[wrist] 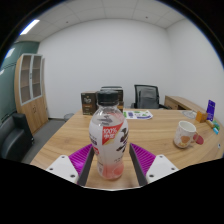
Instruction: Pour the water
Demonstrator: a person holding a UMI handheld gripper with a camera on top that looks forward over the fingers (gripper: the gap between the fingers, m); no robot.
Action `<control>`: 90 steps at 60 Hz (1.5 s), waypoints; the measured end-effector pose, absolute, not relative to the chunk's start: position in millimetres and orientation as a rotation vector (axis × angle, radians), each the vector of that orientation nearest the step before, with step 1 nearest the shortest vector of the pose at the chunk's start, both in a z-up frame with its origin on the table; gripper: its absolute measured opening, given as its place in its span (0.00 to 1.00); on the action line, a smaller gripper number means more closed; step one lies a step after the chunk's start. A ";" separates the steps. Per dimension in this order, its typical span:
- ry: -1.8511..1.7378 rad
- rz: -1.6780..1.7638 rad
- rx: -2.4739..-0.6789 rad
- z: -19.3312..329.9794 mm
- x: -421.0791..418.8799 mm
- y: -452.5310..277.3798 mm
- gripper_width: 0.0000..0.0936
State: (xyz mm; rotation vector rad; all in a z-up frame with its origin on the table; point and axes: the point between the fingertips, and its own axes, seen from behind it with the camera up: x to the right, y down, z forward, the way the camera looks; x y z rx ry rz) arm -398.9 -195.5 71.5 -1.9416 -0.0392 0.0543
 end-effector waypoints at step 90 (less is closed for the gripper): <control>1.402 1.791 -1.218 181.7 -234.7 -99.8 0.34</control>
